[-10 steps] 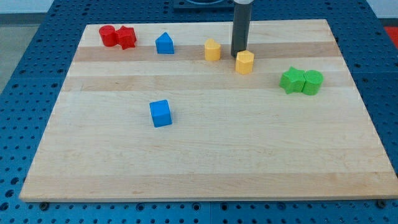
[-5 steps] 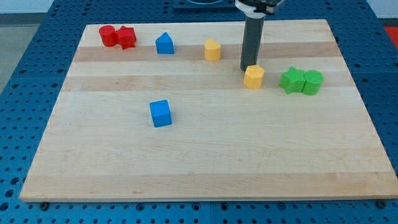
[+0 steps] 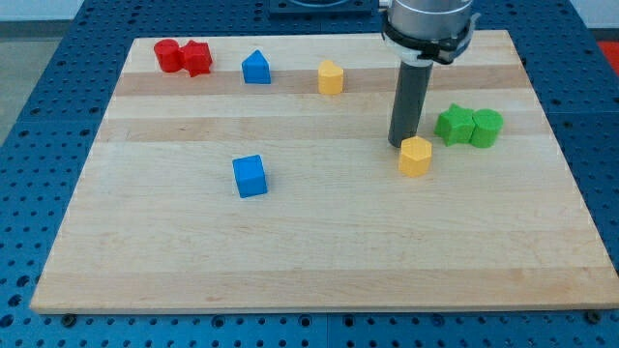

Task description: Push yellow hexagon towards bottom right of the board

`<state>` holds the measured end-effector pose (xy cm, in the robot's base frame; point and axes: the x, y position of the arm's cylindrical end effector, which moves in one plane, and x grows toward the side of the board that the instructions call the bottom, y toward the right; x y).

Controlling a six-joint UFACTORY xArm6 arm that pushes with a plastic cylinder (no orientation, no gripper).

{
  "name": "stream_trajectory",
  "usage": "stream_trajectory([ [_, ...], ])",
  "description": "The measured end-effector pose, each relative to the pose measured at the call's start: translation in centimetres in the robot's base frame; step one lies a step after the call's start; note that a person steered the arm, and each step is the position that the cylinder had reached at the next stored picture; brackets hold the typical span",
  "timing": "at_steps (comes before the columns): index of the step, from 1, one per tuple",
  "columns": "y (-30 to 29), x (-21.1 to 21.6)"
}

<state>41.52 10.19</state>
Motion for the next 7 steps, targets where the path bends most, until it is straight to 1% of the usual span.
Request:
stream_trajectory([
  [1, 1.1, 0.0],
  [2, 1.7, 1.0],
  [4, 1.7, 4.8],
  [6, 1.5, 7.6],
  [7, 0.3, 8.5],
])
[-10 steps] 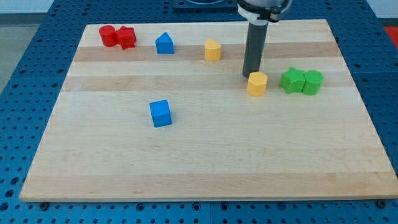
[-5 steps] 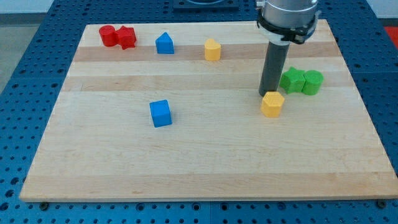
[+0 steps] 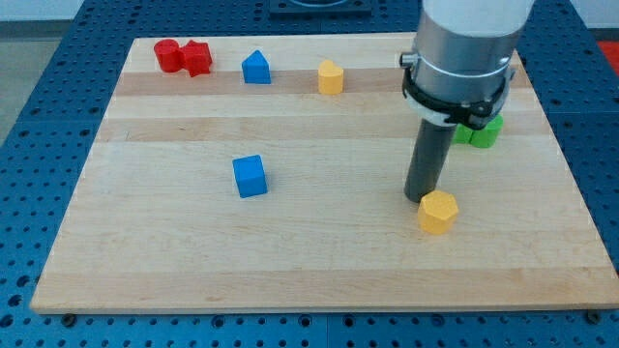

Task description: Push yellow hexagon towards bottom right of the board

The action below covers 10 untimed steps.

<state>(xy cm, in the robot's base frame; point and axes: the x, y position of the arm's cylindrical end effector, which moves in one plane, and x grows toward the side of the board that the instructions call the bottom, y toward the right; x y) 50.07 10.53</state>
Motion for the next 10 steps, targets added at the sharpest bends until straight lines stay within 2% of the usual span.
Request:
stream_trajectory([
  [2, -1.1, 1.9],
  [5, 4.7, 1.9],
  [10, 6.5, 4.1],
])
